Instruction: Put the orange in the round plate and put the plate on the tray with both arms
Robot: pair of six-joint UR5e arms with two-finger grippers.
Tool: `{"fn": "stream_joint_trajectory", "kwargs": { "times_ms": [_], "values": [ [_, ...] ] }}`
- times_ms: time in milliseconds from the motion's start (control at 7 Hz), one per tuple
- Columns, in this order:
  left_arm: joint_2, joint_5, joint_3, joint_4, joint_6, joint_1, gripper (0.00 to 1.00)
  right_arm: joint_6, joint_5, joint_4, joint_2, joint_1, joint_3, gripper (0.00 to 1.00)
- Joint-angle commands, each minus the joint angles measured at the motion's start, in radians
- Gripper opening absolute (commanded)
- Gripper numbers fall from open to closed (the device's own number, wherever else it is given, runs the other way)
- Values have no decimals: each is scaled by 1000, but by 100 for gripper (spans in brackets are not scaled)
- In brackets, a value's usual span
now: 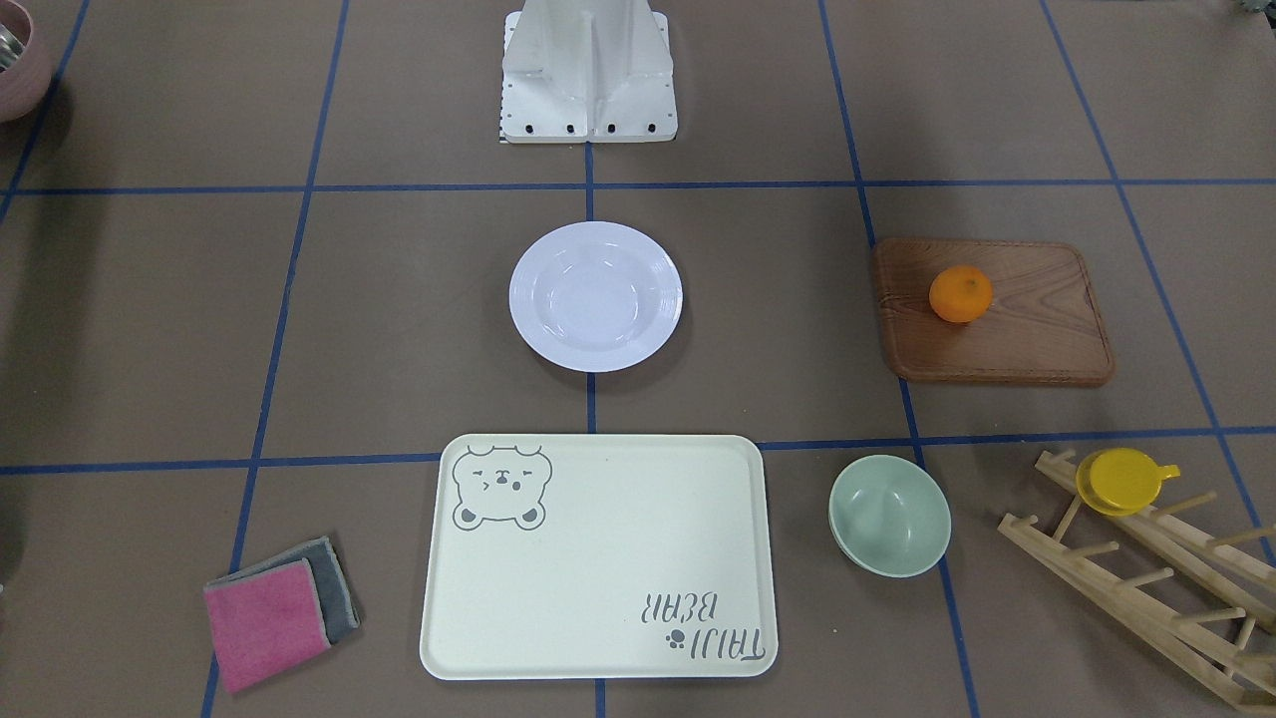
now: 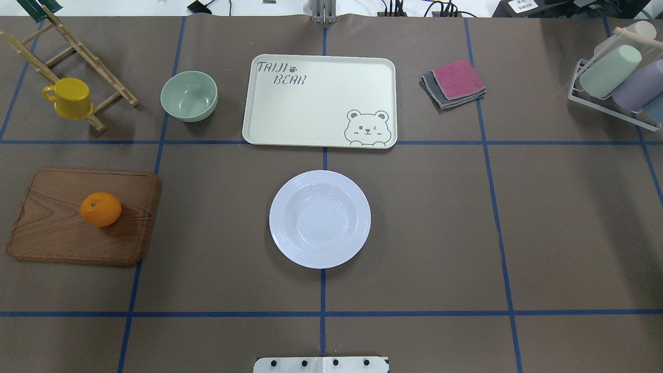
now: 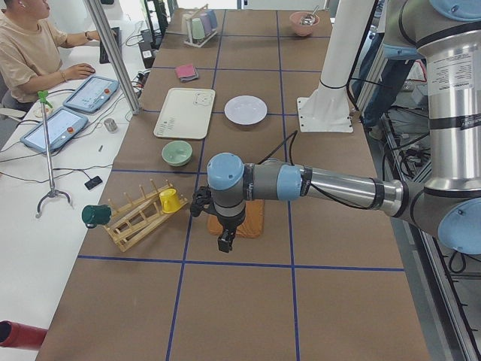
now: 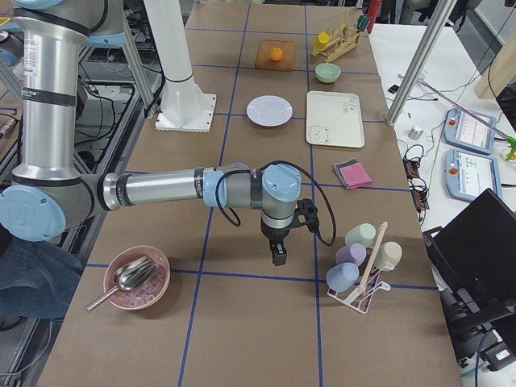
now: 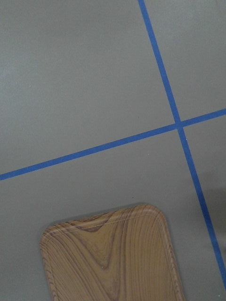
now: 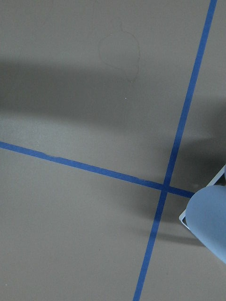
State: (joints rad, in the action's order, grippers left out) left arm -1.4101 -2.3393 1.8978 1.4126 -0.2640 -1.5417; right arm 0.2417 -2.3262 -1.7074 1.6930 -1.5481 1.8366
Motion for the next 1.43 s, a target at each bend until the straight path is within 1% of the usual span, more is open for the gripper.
{"fn": "stream_joint_trajectory", "kwargs": {
  "times_ms": [0, 286, 429, 571, 714, 857, 1000, 1143, 1286],
  "values": [
    [0, 1, 39, -4, 2, 0, 99, -1, -2, 0, -1, 0, 6, 100],
    [-13, 11, 33, 17, 0, 2, 99, -5, -4, 0, -7, 0, 16, 100],
    [-39, 9, 29, 58, -3, 5, 99, -5, -4, 0, -15, 2, 16, 100],
    [-128, 2, -43, 113, 2, 8, 99, -7, -5, 0, -18, 8, 20, 100],
    [-127, 2, -42, 132, -7, 9, 99, -9, -5, 0, -19, 17, 24, 100],
    [-133, -3, -42, 188, -8, 15, 99, -46, -2, 0, -32, 38, 24, 100],
    [-132, -27, -57, 277, 47, 87, 100, -92, -1, 2, -42, 66, 42, 100],
    [-136, -25, -69, 337, 143, 160, 100, -116, -1, 2, -49, 88, 47, 100],
    [-135, -22, -81, 424, 261, 208, 100, -128, -1, 2, -50, 100, 47, 100]
  ]
}}
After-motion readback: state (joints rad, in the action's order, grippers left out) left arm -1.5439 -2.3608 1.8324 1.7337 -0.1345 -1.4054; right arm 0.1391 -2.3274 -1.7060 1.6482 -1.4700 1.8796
